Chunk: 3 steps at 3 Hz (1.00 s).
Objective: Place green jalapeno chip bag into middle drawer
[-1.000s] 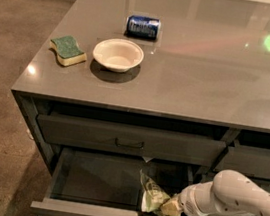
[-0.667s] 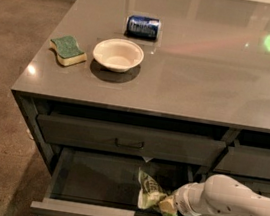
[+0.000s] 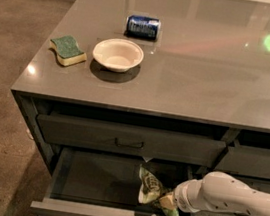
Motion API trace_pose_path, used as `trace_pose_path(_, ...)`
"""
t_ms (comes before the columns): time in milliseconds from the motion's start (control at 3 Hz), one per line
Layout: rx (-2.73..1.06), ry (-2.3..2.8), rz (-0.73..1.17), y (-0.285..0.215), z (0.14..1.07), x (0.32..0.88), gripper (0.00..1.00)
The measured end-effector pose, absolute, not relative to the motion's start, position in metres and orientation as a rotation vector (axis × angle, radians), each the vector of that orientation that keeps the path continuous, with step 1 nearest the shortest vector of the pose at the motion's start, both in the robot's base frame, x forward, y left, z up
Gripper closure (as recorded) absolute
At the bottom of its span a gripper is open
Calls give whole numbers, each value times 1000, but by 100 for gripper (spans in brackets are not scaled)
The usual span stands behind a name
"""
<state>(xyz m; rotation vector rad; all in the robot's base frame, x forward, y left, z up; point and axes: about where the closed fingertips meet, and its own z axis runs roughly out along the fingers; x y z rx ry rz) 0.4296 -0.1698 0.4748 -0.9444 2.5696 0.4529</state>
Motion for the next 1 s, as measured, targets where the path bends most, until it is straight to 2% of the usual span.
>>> trace_pose_path(667,-971,2602,410,-165,448,432,0)
trace_pose_path(1000,-971,2602,410,-165,448,432,0)
